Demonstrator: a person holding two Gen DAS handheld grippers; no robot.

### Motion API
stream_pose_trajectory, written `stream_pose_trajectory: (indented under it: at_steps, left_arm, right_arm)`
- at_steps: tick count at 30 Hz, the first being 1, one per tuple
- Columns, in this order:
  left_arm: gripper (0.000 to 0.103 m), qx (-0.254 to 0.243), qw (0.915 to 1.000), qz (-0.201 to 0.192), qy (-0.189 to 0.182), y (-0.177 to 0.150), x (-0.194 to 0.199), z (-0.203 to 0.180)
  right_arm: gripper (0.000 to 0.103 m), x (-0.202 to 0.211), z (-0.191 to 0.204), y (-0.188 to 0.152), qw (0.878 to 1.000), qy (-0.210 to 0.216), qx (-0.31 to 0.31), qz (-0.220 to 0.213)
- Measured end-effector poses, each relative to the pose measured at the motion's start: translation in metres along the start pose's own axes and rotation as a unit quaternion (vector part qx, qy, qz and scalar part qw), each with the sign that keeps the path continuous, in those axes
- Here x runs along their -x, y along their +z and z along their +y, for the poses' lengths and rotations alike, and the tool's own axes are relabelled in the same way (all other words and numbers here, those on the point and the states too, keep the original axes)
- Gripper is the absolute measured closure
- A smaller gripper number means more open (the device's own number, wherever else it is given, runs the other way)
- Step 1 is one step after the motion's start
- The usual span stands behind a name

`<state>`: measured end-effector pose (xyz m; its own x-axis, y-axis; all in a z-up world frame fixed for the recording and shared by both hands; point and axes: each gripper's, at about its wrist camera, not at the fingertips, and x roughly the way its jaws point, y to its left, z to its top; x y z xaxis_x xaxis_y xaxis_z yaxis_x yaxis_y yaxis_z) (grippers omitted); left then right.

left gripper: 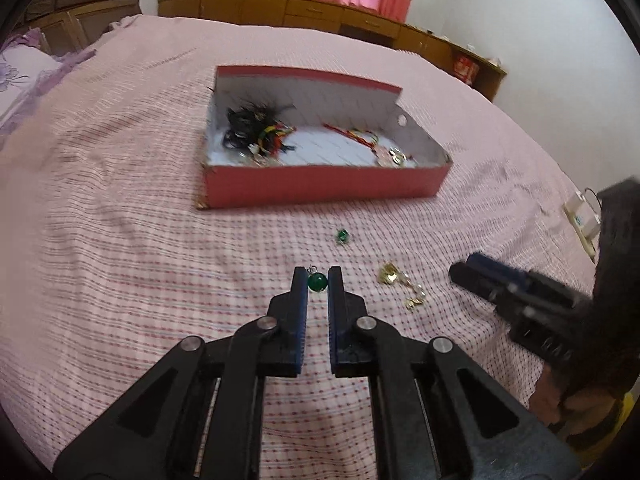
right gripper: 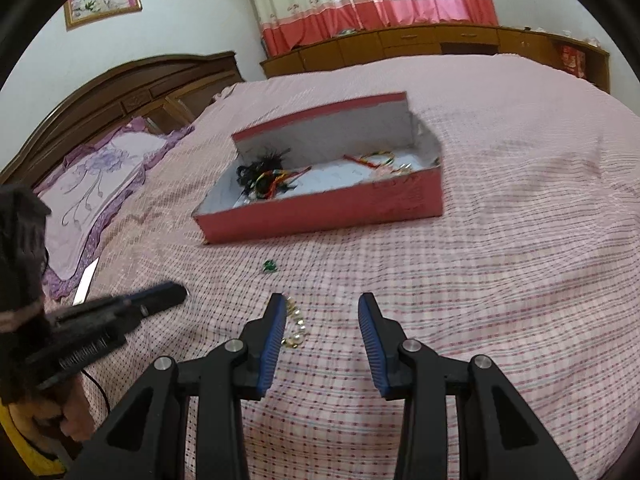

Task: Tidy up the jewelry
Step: 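Grasp the gold pearl earring with the right gripper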

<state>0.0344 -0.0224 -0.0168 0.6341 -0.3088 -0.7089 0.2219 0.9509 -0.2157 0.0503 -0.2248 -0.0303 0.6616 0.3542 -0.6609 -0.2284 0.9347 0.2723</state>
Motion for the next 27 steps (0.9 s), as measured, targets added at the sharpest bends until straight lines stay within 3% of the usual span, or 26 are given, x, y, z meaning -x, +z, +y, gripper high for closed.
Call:
stream_pose_trajectory:
  at_steps: [15,17,22,27]
  left_arm:
    - [0.102,0.015,0.9997,-0.01,0.016,0.004,0.003,0.014]
    - [0.102,0.016,0.9997,-0.012,0.017,0.004,0.004,0.015]
    - [0.102,0.018,0.9996,-0.013,0.017,0.006,0.003,0.017]
    - [0.102,0.021,0.9995,-0.016,0.019,0.008,0.005,0.018]
  right_arm:
    - [0.063,-0.043,0.017,-0.014,0.998,-0.002,0.031,0.046]
    - [0.066,-0.047,0.018,-0.015,0.998,-0.005,0.034,0.045]
    - [0.093,-0.052,0.02,-0.017,0.998,-0.014,0.048,0.042]
    - [0.094,-0.046,0.019,-0.013,0.999,-0.004,0.041,0.028]
